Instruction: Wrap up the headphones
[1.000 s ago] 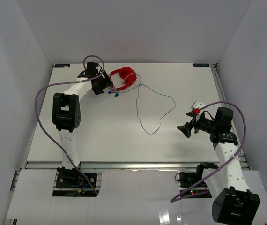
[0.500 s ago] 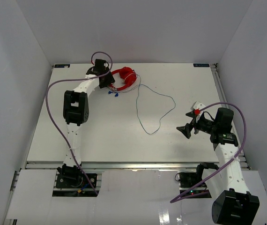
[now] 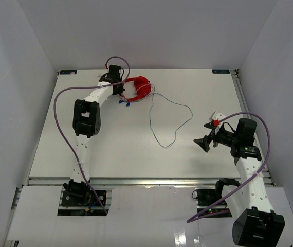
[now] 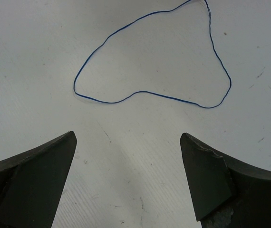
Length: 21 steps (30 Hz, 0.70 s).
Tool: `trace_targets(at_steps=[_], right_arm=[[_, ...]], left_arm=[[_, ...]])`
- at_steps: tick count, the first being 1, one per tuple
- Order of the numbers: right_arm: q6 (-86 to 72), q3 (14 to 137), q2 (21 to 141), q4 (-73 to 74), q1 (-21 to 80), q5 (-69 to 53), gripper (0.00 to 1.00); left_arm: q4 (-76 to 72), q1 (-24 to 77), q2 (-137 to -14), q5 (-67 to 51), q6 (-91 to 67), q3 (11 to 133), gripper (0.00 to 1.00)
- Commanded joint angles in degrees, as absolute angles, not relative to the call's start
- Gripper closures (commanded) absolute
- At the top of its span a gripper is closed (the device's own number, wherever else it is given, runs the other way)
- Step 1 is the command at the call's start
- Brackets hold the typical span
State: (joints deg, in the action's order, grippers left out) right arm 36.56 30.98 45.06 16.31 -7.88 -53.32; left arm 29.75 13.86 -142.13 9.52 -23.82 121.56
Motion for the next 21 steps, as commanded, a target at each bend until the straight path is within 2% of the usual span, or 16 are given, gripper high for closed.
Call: trace_targets(at_steps=[1, 4, 6, 9, 13, 16, 18, 21], right_arm=[[40.31, 31.50, 44.51, 18.69, -8.11, -57.96, 0.04], [48.40, 31.38, 43.80, 23.13, -8.17, -63.78, 0.04], [54.70, 30.88, 42.78, 26.20, -8.04, -68.50, 0.03], [56.24, 28.32, 40.81, 23.80, -7.61, -72.32, 0.02], [43.29, 29.78, 41.33, 7.52, -4.77, -63.56, 0.03], [34.27, 35.91, 46.37, 5.32, -1.50, -59.41, 0.05], [31.29, 41.31, 51.61, 7.58, 5.79, -55.66, 0.09], [23.32, 44.99, 56.00, -0.74, 14.20, -48.44, 0.10]], left_arm=[[31.38, 14.47, -137.95, 6.99, -23.44, 121.11, 1.00], [27.26, 14.41, -126.57, 6.26, -22.96, 113.80, 1.00], [21.64, 14.45, -118.86, 4.74, -23.10, 104.40, 1.00], [17.69, 14.60, -105.03, 1.23, -24.73, 93.22, 1.00], [16.13, 15.74, -87.81, -3.61, -27.13, 79.77, 1.00], [15.25, 17.46, -77.35, -4.94, -27.77, 72.14, 1.00], [15.67, 18.18, -69.07, -6.07, -28.62, 67.86, 1.00], [17.44, 18.60, -61.41, -7.47, -29.83, 63.75, 1.00]])
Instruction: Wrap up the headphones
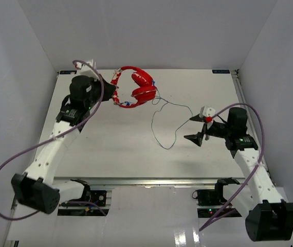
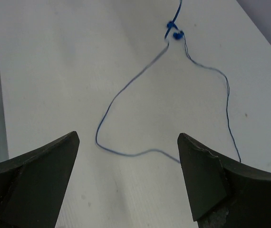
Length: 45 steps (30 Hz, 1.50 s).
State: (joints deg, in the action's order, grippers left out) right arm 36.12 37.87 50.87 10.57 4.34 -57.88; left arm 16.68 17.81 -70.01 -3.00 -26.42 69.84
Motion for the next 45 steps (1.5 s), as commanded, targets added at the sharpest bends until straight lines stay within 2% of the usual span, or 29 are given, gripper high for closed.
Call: trace_targets(at_steps=[1, 3, 8, 10, 11, 13, 16, 19, 23, 26, 32, 36, 39, 43, 44, 45], right_arm=[[20.17, 45.58, 57.70, -4.98, 16.42, -46.59, 0.10], [11.83, 47.63, 61.08, -9.17, 18.84, -46.73, 0.10], [5.00, 49.18, 67.16, -21.35, 23.69, -56.57, 0.10], [7.27, 49.04, 68.67, -22.59, 23.91, -66.20, 0.10], [8.39, 49.04, 69.22, -22.68, 24.00, -66.66, 0.10], [10.08, 48.80, 70.82, -22.92, 24.32, -78.80, 0.10], [15.58, 48.52, 70.66, -16.17, 25.05, -76.66, 0.08], [25.09, 48.87, 69.15, -10.06, 25.02, -68.87, 0.08], [20.64, 47.56, 69.34, -14.11, 27.13, -64.31, 0.09], [21.25, 50.31, 72.28, -11.85, 31.39, -59.32, 0.09], [22.13, 54.97, 79.20, -12.60, 35.76, -60.21, 0.09], [19.37, 52.98, 80.54, -21.17, 36.37, -56.65, 0.08], [20.86, 52.17, 80.28, -20.61, 35.80, -56.42, 0.07], [25.12, 49.68, 78.76, -18.93, 35.07, -59.15, 0.00], [25.66, 48.79, 78.30, -18.72, 35.07, -59.46, 0.02], [26.11, 48.07, 77.95, -18.82, 35.07, -59.62, 0.09]], left_arm=[[18.38, 18.73, -59.44, -7.55, -30.27, 63.06, 1.00], [20.06, 18.90, -56.15, -8.60, -30.93, 63.59, 1.00], [24.88, 18.98, -54.04, -11.16, -33.74, 68.27, 1.00], [26.29, 18.98, -53.97, -11.07, -34.11, 69.57, 1.00], [26.65, 18.98, -54.06, -10.98, -34.20, 70.37, 1.00], [27.21, 18.98, -54.47, -10.66, -34.52, 72.46, 1.00], [27.92, 18.98, -55.14, -9.55, -34.04, 74.12, 1.00], [28.28, 18.98, -55.60, -8.42, -33.58, 75.11, 1.00], [27.78, 18.98, -56.68, -10.18, -35.58, 76.02, 1.00], [26.61, 18.98, -57.23, -11.60, -37.74, 76.60, 1.00], [26.65, 18.98, -58.40, -12.48, -40.31, 81.30, 1.00], [27.37, 18.98, -58.91, -12.56, -41.84, 84.98, 1.00], [28.19, 18.98, -59.15, -11.90, -41.84, 87.10, 1.00], [28.34, 18.98, -58.94, -11.29, -42.74, 87.55, 1.00], [28.36, 18.98, -58.81, -10.87, -43.25, 87.43, 1.00], [28.27, 18.98, -58.58, -10.36, -43.62, 87.36, 1.00]])
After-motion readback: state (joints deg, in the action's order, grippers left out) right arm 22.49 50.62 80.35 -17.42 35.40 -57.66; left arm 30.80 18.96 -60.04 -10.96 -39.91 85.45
